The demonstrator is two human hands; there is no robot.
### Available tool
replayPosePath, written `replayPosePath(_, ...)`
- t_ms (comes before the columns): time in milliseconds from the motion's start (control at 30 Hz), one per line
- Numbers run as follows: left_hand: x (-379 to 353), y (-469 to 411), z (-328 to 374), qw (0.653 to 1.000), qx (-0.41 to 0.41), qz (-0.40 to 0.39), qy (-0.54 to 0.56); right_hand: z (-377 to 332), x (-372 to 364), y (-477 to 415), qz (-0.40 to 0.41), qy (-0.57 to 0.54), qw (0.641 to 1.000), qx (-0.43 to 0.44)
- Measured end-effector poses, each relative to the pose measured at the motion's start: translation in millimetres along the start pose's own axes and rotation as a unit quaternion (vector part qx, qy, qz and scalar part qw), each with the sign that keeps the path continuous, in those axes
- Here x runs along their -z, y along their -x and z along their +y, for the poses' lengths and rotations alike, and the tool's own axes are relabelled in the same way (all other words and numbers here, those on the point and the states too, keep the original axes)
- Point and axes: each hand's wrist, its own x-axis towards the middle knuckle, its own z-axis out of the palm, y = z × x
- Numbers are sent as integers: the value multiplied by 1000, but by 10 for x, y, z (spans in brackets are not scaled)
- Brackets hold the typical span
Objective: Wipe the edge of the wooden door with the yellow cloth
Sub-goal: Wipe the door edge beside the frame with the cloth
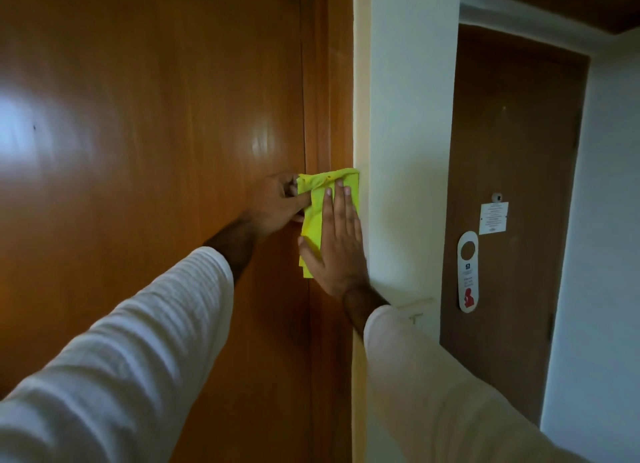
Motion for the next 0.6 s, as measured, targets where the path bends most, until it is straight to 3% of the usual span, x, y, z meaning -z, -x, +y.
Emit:
replayPosePath(200, 19, 206, 188, 996, 38, -22, 75, 58, 289, -10, 16, -103, 994, 13)
replayPosePath(400, -1, 429, 388, 976, 68, -12, 205, -72, 830, 91, 92, -230, 967, -65)
replayPosePath(467, -35, 485, 463, 964, 78, -5, 255, -64, 954, 137, 103, -296, 940, -130)
replayPosePath(567, -146, 541, 596, 947, 94, 10, 308, -24, 1136, 225, 29, -442, 854, -274)
replayPosePath(600, -235, 570, 663, 941, 102, 10, 323, 35, 1217, 278, 7, -449, 847, -286)
